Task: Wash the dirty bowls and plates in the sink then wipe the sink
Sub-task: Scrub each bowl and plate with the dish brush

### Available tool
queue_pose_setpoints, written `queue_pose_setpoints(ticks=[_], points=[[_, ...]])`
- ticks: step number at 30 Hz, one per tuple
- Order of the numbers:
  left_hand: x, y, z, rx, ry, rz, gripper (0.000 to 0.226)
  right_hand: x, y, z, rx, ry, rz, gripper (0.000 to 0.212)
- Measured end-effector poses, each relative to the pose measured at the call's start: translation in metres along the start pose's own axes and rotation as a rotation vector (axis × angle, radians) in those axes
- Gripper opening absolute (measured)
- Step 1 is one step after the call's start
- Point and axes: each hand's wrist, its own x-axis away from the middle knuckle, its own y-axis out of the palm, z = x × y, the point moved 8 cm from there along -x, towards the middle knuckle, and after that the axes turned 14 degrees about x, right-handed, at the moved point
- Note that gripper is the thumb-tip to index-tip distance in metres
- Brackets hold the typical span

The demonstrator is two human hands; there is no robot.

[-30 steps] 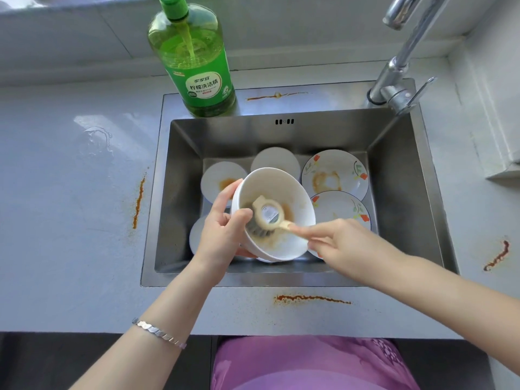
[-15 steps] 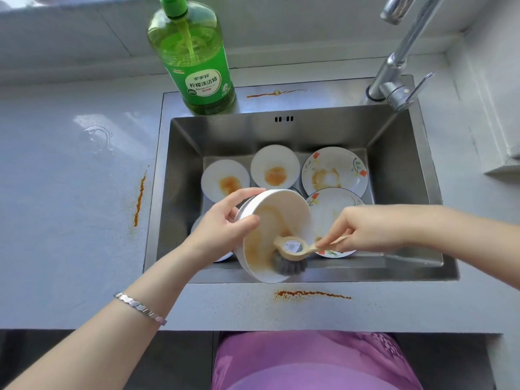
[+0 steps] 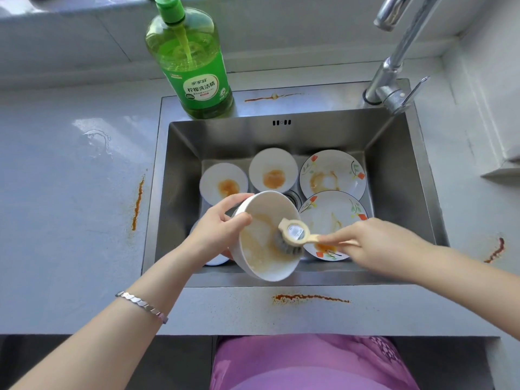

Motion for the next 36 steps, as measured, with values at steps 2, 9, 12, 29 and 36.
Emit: queue_pose_setpoints(ticks=[2, 9, 12, 29, 36], points=[[-0.001, -0.009, 0.001, 0.035, -0.013, 0.039, 0.035, 0.003, -0.01, 0.016, -0.274, 0.047, 0.117, 0.033], [-0.002, -0.011, 0.011, 0.198, -0.061, 0.015, 0.017, -0.004, 0.02, 0.013, -1.344, 0.291, 0.35, 0.052], [-0.009, -0.006, 0.029, 0.182, -0.063, -0.036, 0.023, -0.016, 0.027, -0.005, -1.494, 0.249, 0.205, 0.052], [0.03, 0.037, 0.028, 0.544, 0.511, 0.272, 0.073, -0.029, 0.019, -0.036, -1.885, 0.391, 0.345, 0.05], [0.017, -0.023, 0.053, 0.437, 0.5, 0.416, 0.045, 0.003, -0.03, 0.01, -1.211, 0.202, 0.55, 0.031]])
